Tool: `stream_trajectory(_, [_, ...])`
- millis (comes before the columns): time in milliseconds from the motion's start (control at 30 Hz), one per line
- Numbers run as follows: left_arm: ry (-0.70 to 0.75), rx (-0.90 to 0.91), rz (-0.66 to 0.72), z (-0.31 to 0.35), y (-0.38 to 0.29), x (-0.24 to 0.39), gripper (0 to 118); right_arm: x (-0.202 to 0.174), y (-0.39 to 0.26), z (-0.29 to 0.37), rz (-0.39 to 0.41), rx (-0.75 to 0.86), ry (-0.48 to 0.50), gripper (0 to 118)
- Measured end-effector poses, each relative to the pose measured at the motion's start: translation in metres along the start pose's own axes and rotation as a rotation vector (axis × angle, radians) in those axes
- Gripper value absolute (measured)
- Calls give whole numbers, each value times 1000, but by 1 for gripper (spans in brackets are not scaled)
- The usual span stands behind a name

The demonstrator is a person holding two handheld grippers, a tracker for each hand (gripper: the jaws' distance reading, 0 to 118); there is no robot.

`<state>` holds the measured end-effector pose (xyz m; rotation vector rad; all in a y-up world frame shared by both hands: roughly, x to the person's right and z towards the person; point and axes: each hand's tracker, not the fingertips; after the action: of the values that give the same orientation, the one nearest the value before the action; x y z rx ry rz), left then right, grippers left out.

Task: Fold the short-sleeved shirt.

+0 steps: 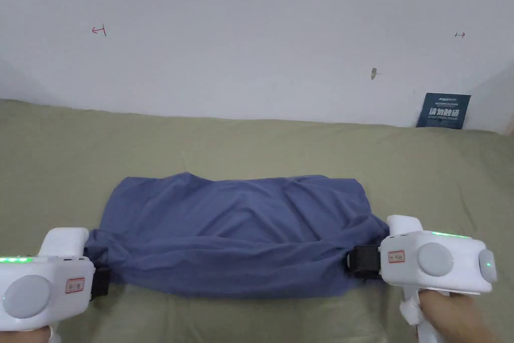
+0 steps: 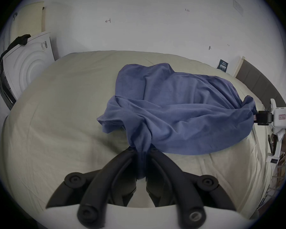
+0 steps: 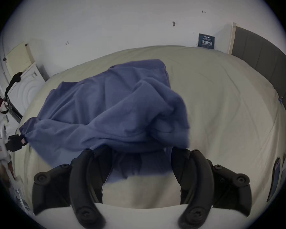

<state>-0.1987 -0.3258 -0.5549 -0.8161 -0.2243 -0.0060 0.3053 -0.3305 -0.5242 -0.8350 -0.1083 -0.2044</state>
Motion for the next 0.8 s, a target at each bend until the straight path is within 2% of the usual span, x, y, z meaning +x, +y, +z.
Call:
stream_trajectory(100, [11, -26, 10, -8, -2, 0, 8, -2, 0, -27, -7, -85, -28, 83])
stream_trajectory(200, [10, -42, 34, -13, -5, -2, 8, -9, -3, -20, 16, -14, -41, 80])
stream_trajectory(233, [11, -43, 34, -13, -6, -2, 8, -8, -3, -16, 34, -19, -26, 70])
stream_trajectory(267, [15, -40, 34, -13, -6, -1, 8, -12, -3, -11, 57, 5, 11, 35])
stream_trajectory(300, [14, -38, 34, -12, -6, -1, 8, -18, -3, -4, 81, 19, -4, 11])
stream_trajectory(333, [15, -30, 34, -12, -6, -1, 8, -24, -4, 5, 114, 49, -57, 11])
stream_trajectory(500, [-3, -5, -1, 4, 1, 0, 8, -16, -4, 46, 75, 72, 47, 11])
stream_trajectory(600, [-28, 12, -32, 18, 4, -3, 8, -7, -4, 70, 68, 74, 75, 11])
stream_trajectory(700, [-62, 8, -18, 36, 1, -8, 8, 7, -10, 91, 12, 54, 117, 11])
stream_trajectory(800, [-99, 9, -6, 55, -9, -12, 8, 19, -24, 113, 10, 58, 140, 11])
